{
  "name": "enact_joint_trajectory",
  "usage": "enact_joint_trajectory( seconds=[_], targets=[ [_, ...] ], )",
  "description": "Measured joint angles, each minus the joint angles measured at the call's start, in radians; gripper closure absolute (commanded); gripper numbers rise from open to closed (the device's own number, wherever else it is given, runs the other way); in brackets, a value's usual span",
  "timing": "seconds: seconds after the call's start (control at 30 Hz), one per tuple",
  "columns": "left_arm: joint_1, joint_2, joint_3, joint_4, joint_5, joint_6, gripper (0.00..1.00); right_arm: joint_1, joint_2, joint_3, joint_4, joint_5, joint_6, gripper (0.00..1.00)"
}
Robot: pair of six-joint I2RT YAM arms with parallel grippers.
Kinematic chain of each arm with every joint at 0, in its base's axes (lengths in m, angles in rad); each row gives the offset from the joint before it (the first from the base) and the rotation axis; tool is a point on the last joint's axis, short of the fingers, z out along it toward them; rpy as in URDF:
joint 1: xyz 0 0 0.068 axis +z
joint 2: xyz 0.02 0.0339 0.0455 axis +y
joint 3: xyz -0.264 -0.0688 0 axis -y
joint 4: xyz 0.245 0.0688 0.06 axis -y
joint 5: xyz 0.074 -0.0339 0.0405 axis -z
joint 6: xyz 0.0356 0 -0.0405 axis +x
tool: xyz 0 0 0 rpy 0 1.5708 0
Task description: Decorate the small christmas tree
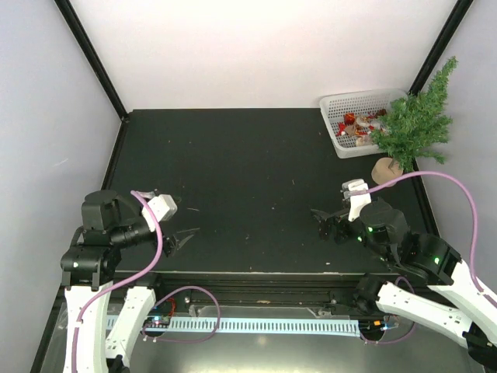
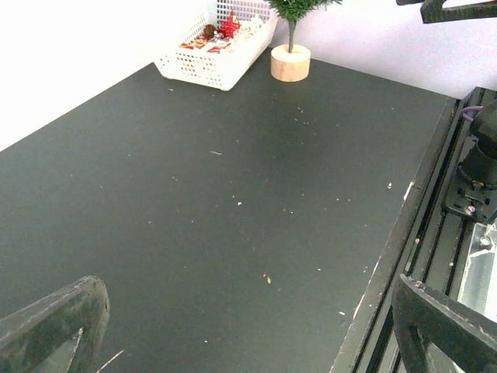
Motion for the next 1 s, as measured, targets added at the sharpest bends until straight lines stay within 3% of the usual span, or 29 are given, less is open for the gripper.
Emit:
enact_joint_trajectory(
  seconds=[0.57,0.83,1.0],
  targets=[
    [0.0,0.001,-0.002,0.007,-0.007,-0.019,0.01,0.0,0.008,-0.025,0.031,-0.002,-0.009,0.0],
    [0.0,0.011,-0.035,0.056,-0.086,-0.053,0.01,0.0,0.358,0.019,0.118,0.045,0.024,0.0],
    [0.0,0.011,-0.042,0.071,-0.135,-0.069,0.01,-0.021,0.623,0.225,0.187,0.172,0.007,0.0]
  ],
)
